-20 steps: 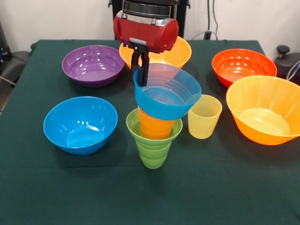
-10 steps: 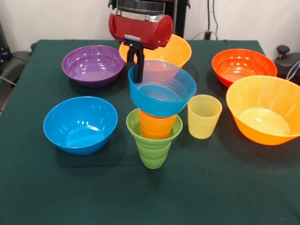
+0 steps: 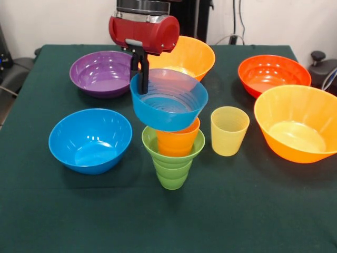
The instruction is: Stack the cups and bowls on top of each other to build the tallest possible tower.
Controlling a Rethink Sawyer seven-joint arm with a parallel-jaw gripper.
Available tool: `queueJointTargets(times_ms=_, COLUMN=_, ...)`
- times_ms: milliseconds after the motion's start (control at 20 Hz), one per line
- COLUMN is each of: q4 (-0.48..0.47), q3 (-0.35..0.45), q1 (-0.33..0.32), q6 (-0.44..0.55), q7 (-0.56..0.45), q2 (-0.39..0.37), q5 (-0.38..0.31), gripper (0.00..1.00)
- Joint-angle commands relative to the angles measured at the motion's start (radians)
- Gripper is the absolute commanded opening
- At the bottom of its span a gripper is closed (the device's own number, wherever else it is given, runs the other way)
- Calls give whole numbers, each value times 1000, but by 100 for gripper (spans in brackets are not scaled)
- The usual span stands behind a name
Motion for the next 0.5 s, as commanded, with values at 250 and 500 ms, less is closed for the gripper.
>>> queueJointTargets(times_ms=250, q4=65, q3=158, q1=-34, q6=-51, q7=54, q2=16, q5=-68, gripper=0)
queueJointTargets(times_ms=500, q4=71, q3=164, q1=-37, q6=-60, q7=62, q2=13, q5=-67, gripper=0)
